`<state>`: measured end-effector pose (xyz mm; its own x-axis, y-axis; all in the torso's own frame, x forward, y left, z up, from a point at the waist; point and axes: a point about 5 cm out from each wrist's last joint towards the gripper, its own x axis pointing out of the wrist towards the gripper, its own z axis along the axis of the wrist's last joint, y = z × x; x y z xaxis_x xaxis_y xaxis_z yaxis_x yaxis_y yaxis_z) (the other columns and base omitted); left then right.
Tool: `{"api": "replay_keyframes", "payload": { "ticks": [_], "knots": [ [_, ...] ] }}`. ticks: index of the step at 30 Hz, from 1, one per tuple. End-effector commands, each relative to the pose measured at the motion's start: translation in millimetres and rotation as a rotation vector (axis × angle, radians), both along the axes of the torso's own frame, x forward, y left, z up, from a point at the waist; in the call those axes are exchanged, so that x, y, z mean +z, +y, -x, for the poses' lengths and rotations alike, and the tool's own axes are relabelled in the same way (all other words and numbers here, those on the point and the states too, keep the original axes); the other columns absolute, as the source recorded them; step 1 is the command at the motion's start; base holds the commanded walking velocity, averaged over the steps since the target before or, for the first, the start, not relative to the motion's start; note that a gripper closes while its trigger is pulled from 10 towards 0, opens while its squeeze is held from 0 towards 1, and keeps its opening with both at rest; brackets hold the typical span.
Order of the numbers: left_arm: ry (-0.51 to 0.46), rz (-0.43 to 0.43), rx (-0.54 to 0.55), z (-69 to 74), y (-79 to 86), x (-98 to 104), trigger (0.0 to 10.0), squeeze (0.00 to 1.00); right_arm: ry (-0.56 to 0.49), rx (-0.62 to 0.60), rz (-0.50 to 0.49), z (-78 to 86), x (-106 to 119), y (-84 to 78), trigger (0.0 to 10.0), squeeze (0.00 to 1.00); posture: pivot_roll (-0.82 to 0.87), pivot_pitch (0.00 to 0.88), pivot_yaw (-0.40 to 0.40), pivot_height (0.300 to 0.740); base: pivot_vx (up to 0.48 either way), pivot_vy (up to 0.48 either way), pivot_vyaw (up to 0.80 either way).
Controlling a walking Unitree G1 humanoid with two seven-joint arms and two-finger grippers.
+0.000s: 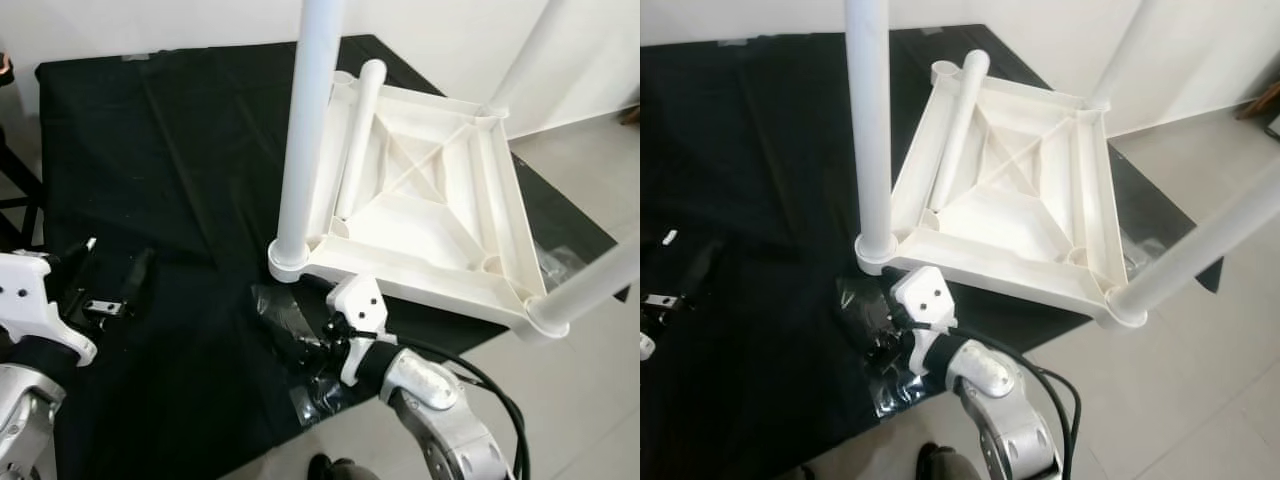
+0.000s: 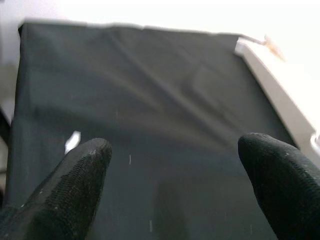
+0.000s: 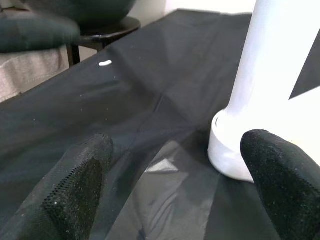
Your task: Building children table
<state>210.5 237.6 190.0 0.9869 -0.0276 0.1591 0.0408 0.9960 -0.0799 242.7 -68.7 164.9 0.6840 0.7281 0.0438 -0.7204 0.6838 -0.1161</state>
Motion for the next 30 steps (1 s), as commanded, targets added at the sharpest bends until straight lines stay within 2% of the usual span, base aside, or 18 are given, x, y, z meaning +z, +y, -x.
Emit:
{"api": "replay_keyframes", "payload": {
  "ticks": [1,3,5,6,7,11,17,25,30],
  "knots": [
    [0.106,-0.003,0.014,-0.4,-10.2,-24,10.0,0.00,0.000,-0.080,0.039,-7.4,-10,-11.5,10.0,0.00,0.08,0.111,-0.072,0.740,0.000,0.000,0.00],
    [0.106,-0.003,0.014,-0.4,-10.2,-24,10.0,0.00,0.000,-0.080,0.039,-7.4,-10,-11.5,10.0,0.00,0.08,0.111,-0.072,0.740,0.000,0.000,0.00],
    [0.133,-0.009,-0.061,1.9,-26.2,-36,10.0,0.00,-0.007,-0.118,0.042,-12.3,-11,-16.9,10.0,0.00,0.07,0.099,-0.062,0.740,0.000,0.000,0.00],
    [0.133,-0.009,-0.061,1.9,-26.2,-36,10.0,0.00,-0.007,-0.118,0.042,-12.3,-11,-16.9,10.0,0.00,0.07,0.099,-0.062,0.740,0.000,0.000,0.00],
    [0.133,0.007,-0.120,4.6,-37.7,-41,10.0,0.00,-0.020,-0.120,0.051,-12.5,-11,-18.5,10.0,0.00,0.07,0.091,-0.057,0.740,0.277,-0.334,0.00],
    [0.135,0.040,-0.191,6.9,-58.5,-46,10.0,0.00,-0.038,-0.087,0.073,-6.1,-11,-21.8,10.0,0.00,0.07,0.082,-0.046,0.740,0.268,-0.368,0.00],
    [0.126,0.032,-0.203,2.0,-68.5,-48,10.0,0.00,-0.013,-0.031,0.095,1.6,-18,-26.2,10.0,0.00,0.05,0.071,-0.038,0.740,0.043,-0.439,0.00],
    [0.107,-0.001,-0.237,-6.7,-83.2,-52,10.0,0.00,0.025,0.032,0.078,1.2,-24,-24.6,10.0,0.00,0.04,0.049,-0.036,0.740,0.000,-0.467,0.00],
    [0.100,0.003,-0.225,-10.1,-82.1,-53,10.0,0.00,0.037,0.095,0.076,3.2,-26,-22.6,10.0,0.00,0.04,0.042,-0.035,0.740,0.000,-0.472,0.00]
  ]
}}
